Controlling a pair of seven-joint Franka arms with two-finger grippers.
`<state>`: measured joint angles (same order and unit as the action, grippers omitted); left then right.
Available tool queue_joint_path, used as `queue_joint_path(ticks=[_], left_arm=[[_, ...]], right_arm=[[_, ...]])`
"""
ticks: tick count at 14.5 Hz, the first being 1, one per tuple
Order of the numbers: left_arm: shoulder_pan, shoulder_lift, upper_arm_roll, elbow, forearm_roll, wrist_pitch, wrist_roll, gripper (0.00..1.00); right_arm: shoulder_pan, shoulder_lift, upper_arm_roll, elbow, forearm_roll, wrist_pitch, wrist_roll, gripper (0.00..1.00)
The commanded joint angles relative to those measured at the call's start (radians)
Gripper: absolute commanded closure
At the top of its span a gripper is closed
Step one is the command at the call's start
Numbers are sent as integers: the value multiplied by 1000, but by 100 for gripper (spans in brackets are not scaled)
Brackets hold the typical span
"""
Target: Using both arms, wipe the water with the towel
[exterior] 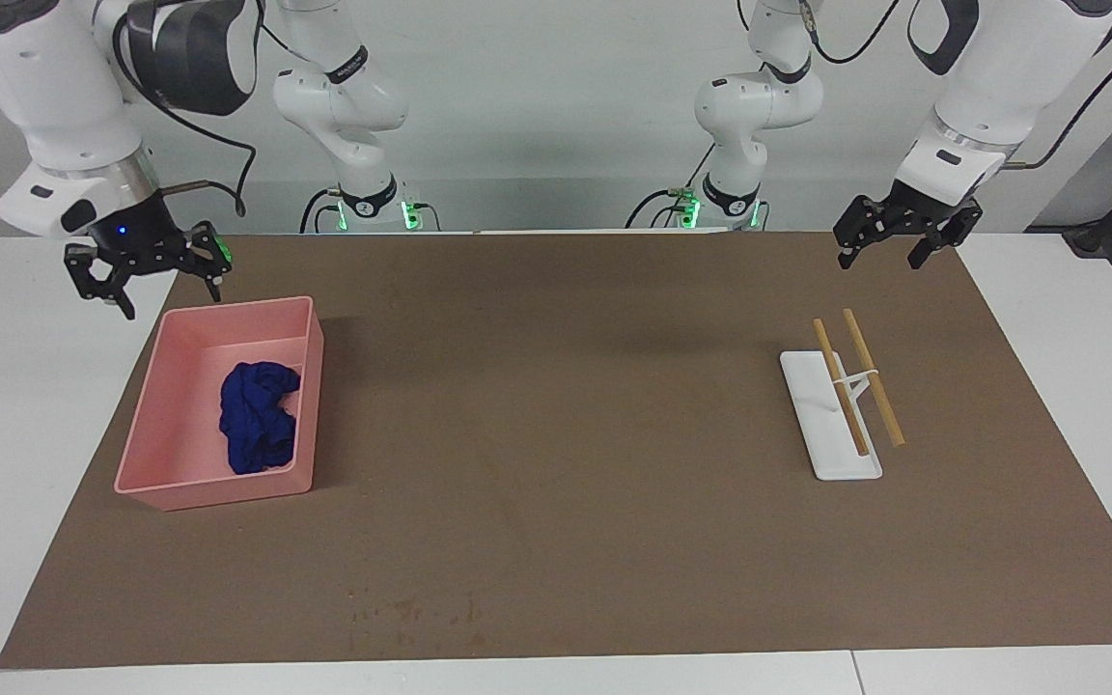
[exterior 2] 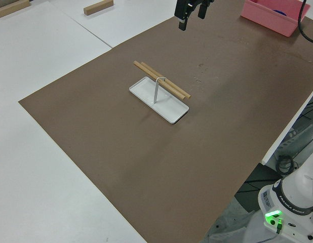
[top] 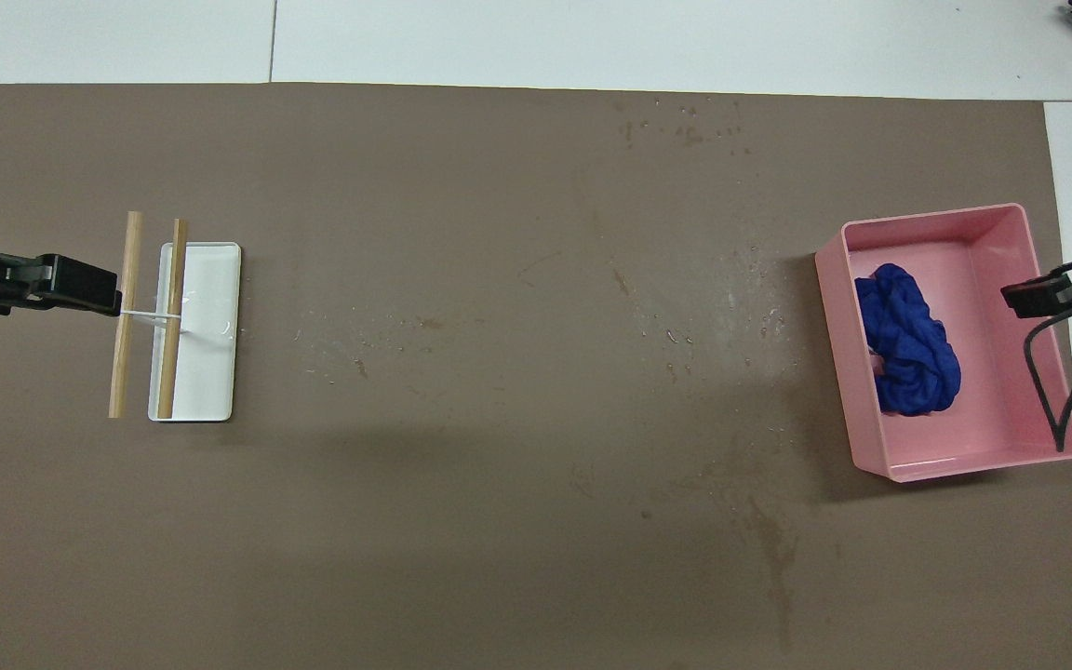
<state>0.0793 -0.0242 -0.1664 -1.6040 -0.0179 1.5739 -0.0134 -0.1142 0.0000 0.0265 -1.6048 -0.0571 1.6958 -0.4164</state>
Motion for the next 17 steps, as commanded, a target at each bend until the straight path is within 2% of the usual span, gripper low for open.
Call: queue_joint_path(ticks=[1,3,5,8,11,17], left_arm=[[11,-36,-7,-42,1,24,7,0],[2,-37,-7,-40,0,12,0,0],[-7,-39,-10,-42,0,6,-3,0],[-1,-39,-10,-42,0,8,-4,0],[7,-39,-10,-42,0,8,-4,0],[7,-39,-10,-42,0,8,-4,0]], right_arm=[[34,60,3,149,39,-164,129,0],[70,72,3,178,27,-229,211,0],[116,72,4,177,-7,-232,214,0],[116,74,3,172,3,-220,244,0],[99,74,-6,177,92,-220,363,0],[100,74,-8,167,76,-215,372,0]])
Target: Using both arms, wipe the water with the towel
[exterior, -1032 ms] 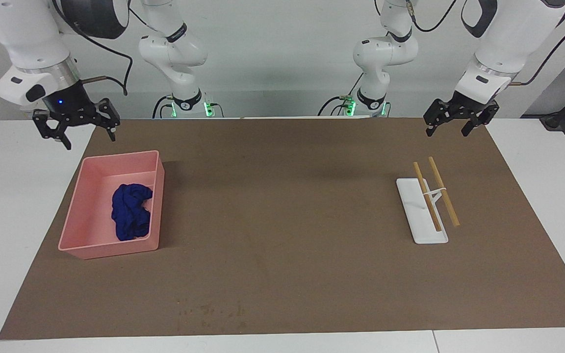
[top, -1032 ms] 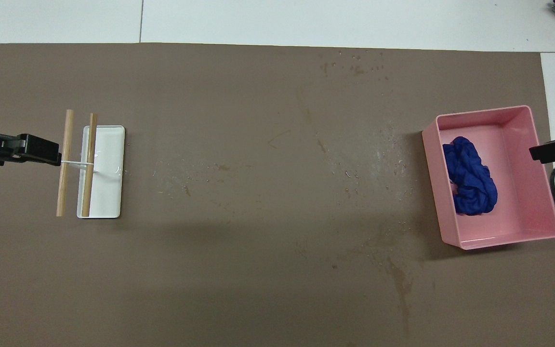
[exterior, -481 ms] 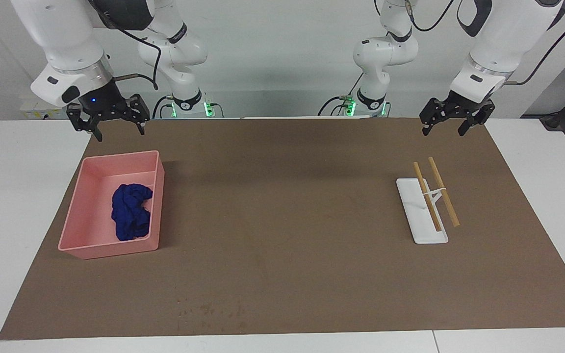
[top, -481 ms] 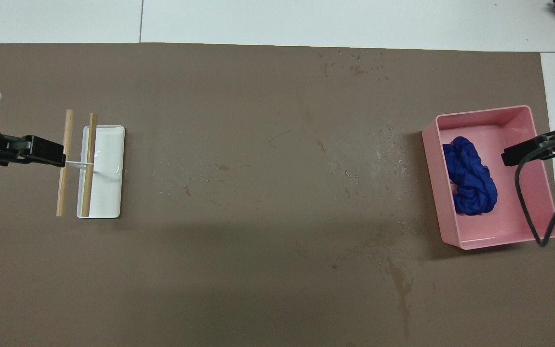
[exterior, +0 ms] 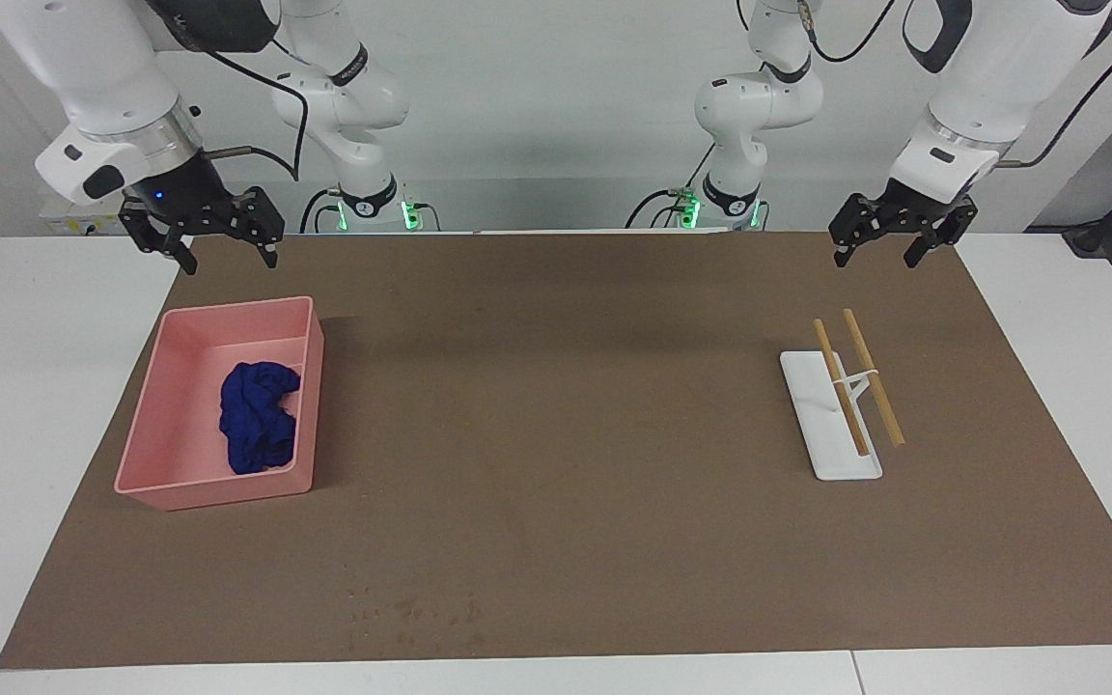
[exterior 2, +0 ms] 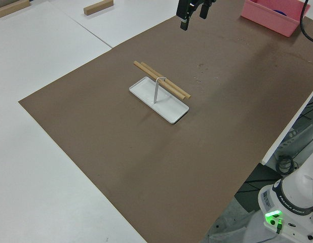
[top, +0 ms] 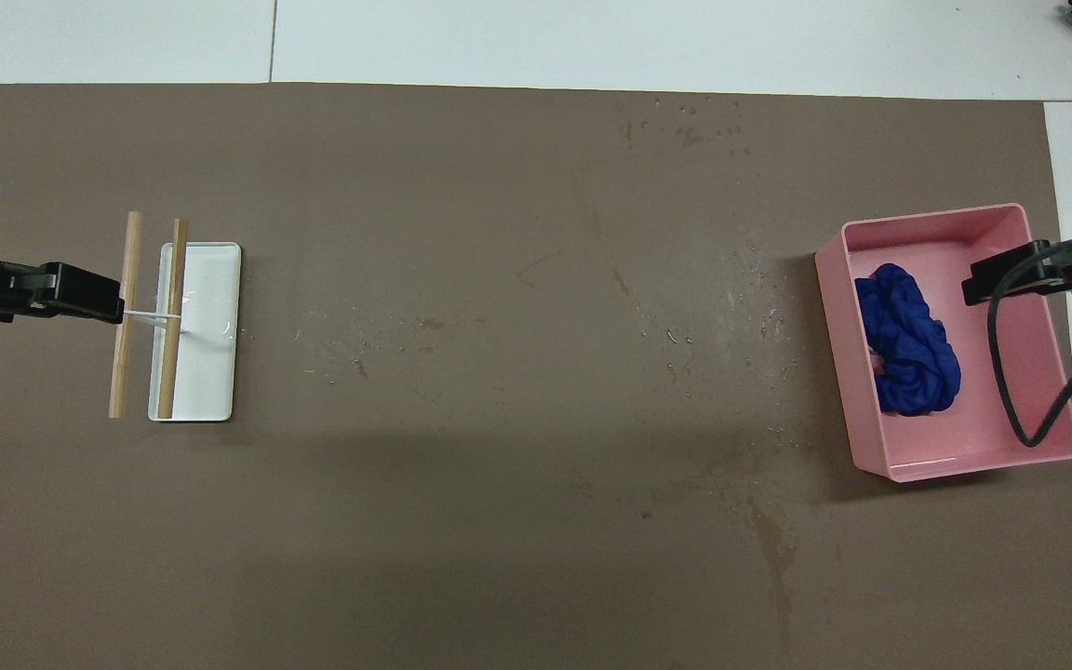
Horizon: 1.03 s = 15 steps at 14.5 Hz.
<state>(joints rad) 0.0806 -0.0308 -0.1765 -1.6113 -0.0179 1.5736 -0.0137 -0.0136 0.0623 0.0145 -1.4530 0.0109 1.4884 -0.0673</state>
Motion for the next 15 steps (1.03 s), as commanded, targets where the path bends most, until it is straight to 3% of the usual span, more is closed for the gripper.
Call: queue_joint_path(ticks=[1,5,8,15], left_arm=[[7,-32,0,-35,0,8,-3,0],[7,-32,0,-33,0,8,-3,0],[5,-32,0,-35,0,6,-3,0],[5,-32,0,-35,0,6,-3,0]], right_arm=[[3,11,2,16,3,-10,24,0],[6,-19,4,4,-6,-91,56,0],[21,-36,15,-30,0,-86,171,0],[26,-62,12,-90,1,-48,129,0]])
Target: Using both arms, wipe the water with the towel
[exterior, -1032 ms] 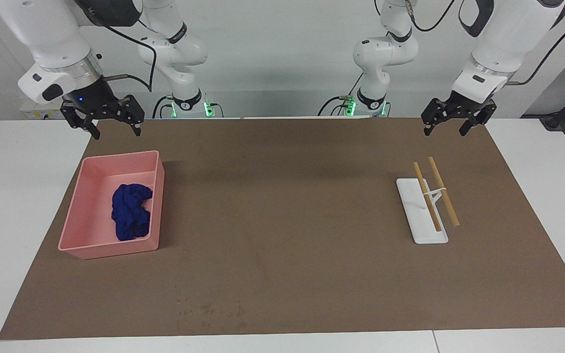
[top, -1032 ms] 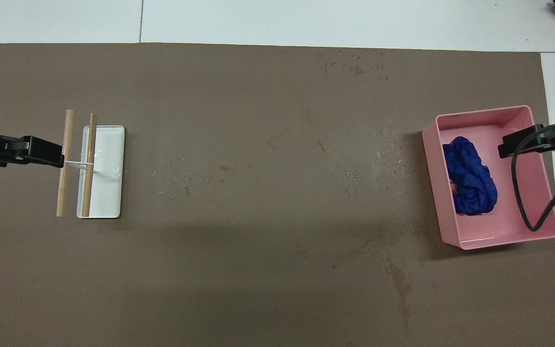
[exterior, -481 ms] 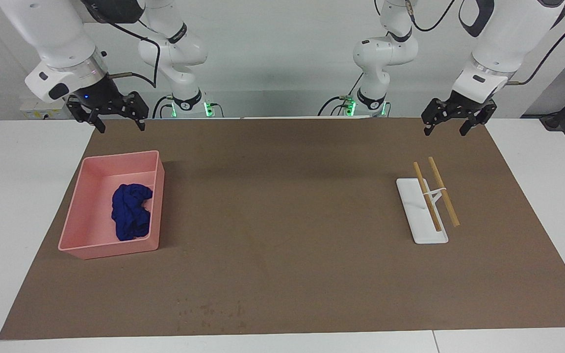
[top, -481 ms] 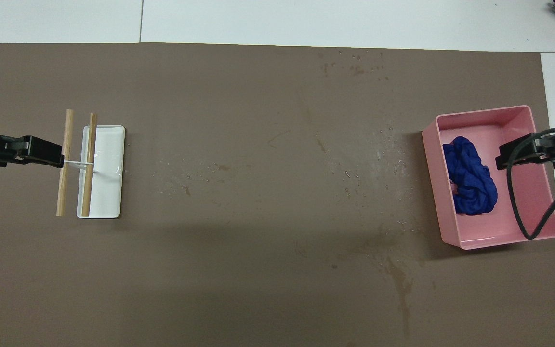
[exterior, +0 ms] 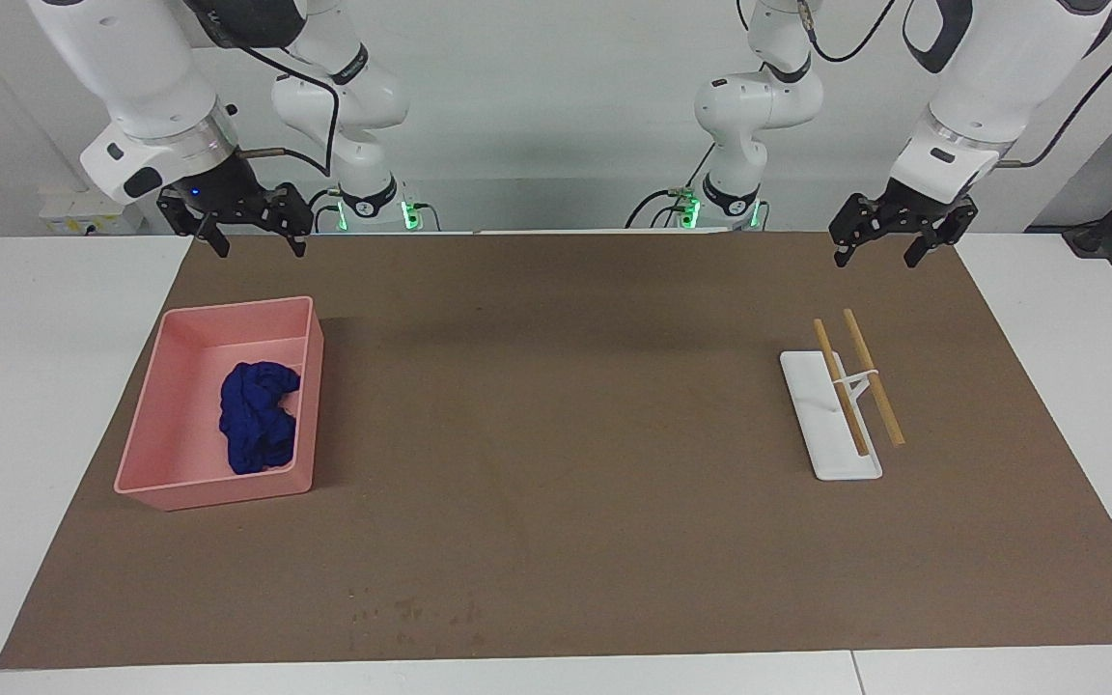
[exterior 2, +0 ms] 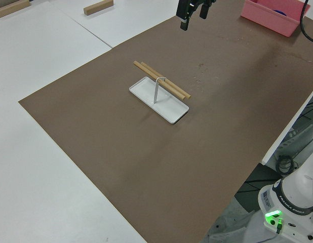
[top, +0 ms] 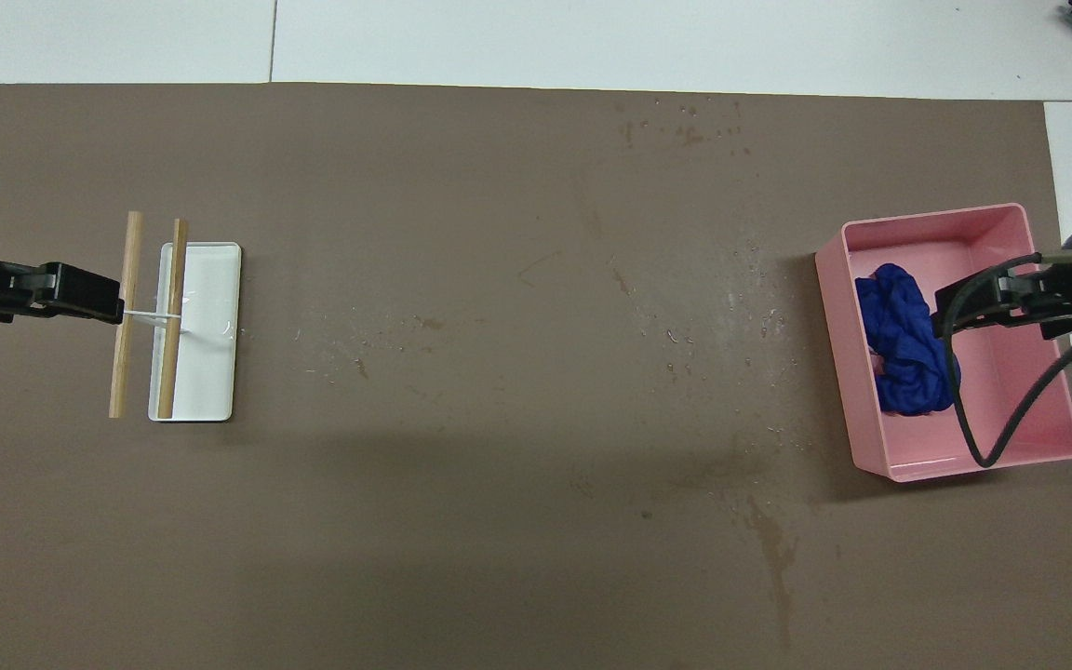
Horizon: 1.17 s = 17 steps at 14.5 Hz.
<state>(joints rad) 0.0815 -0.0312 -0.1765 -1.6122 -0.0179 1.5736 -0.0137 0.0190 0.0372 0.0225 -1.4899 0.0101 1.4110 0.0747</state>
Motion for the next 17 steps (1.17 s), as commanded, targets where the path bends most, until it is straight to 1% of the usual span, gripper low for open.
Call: queue_joint_path(ticks=[1,5,17], left_arm=[[4,-32,0,-34,0,6,-3,0],[4,-32,0,-34,0,6,-3,0],[4,-32,0,-34,0,8,-3,0]], right_arm=[[-7,-37,4,-53,2,37,-15,0],[-11,-36,4,-52,2,77,-30,0],[-13,-36,4,-52,2,89,-29,0]])
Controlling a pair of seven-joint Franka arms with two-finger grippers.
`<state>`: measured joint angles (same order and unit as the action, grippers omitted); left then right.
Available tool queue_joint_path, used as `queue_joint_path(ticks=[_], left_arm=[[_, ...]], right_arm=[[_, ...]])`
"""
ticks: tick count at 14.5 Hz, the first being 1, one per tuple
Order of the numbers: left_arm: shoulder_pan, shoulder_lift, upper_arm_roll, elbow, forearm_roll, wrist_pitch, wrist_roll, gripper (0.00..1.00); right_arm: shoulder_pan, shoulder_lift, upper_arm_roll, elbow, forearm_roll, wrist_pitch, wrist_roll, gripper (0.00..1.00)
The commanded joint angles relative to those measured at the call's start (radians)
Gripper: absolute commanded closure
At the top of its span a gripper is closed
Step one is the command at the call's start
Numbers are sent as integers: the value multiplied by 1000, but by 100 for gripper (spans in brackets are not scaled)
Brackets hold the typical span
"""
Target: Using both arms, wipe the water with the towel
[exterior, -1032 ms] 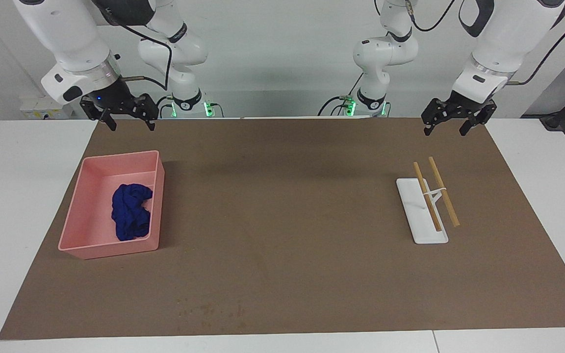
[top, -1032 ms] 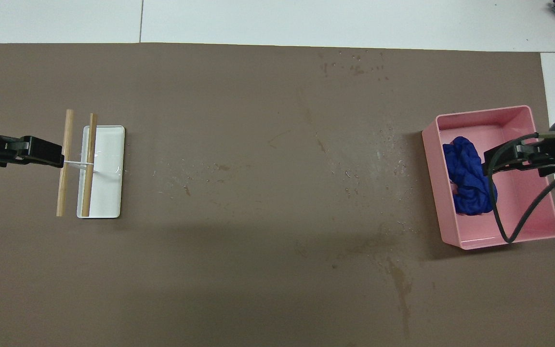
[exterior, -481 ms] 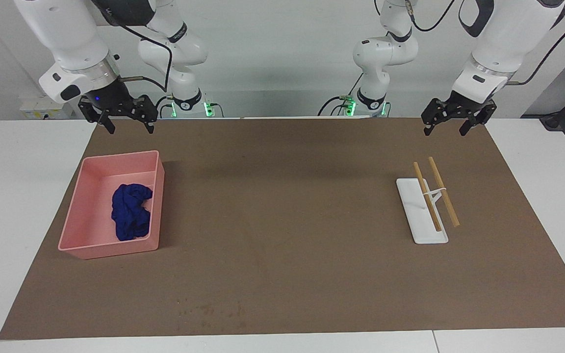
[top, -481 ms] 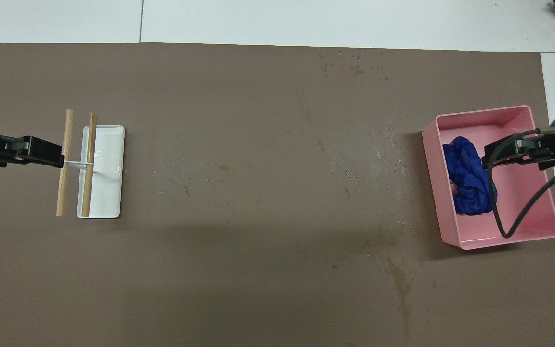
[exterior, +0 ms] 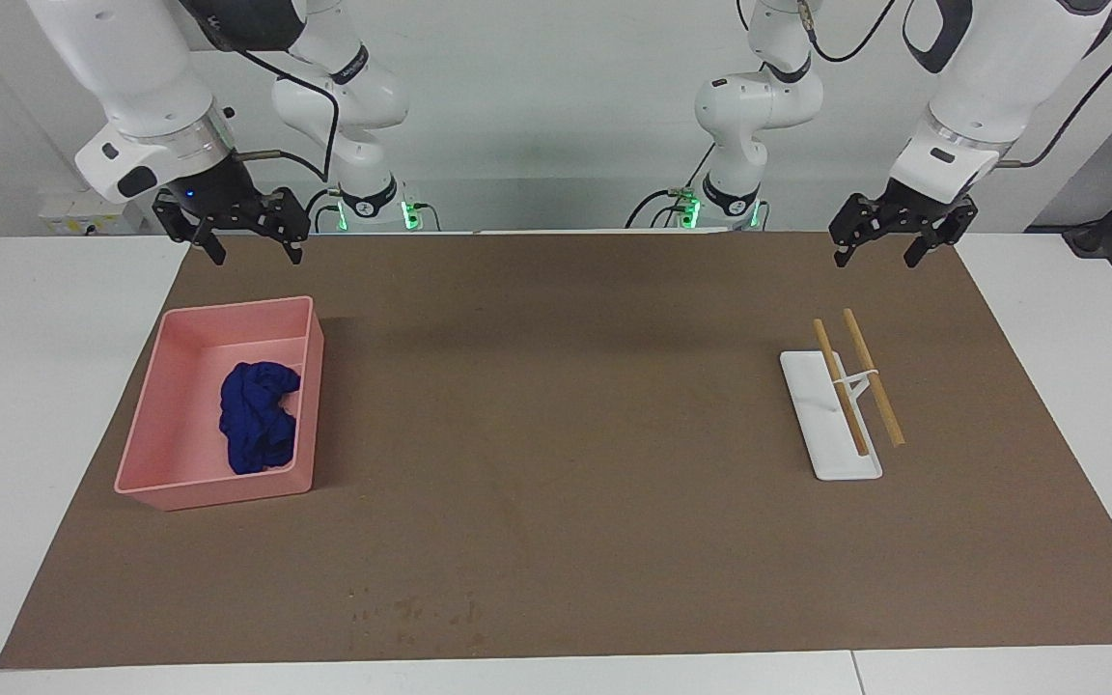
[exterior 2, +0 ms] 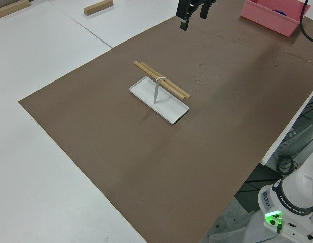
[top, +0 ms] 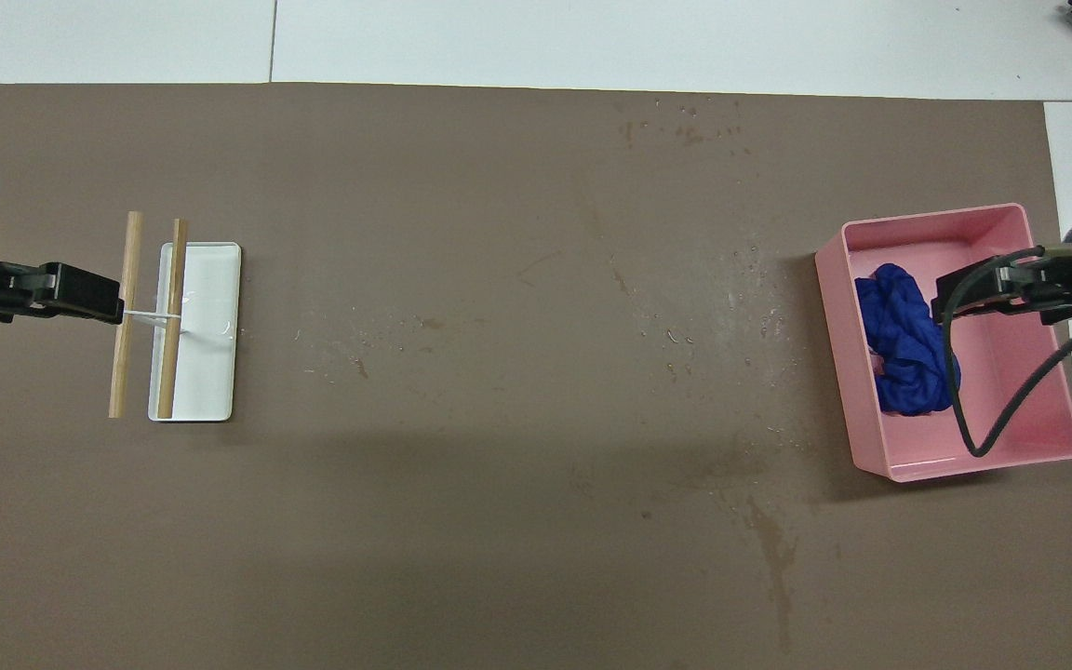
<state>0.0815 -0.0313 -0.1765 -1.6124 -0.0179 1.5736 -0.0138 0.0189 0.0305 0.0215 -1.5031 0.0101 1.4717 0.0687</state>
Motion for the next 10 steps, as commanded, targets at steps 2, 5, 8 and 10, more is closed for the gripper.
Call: queue_joint_path(ticks=[2,5,8,10], left_arm=[[4,-32,0,-34,0,6,-3,0],[4,-32,0,-34,0,8,-3,0],[4,-32,0,-34,0,6,-3,0],[4,-32,0,-34,0,8,-3,0]], right_arm=[[-11,-29,3,-42,-4,51,-23,0],[-25,-29,0,-48,-6,73,-24,0],[-30,-29,0,-49,-6,75,-24,0],[-30,-29,1,-49,-6,75,-24,0]])
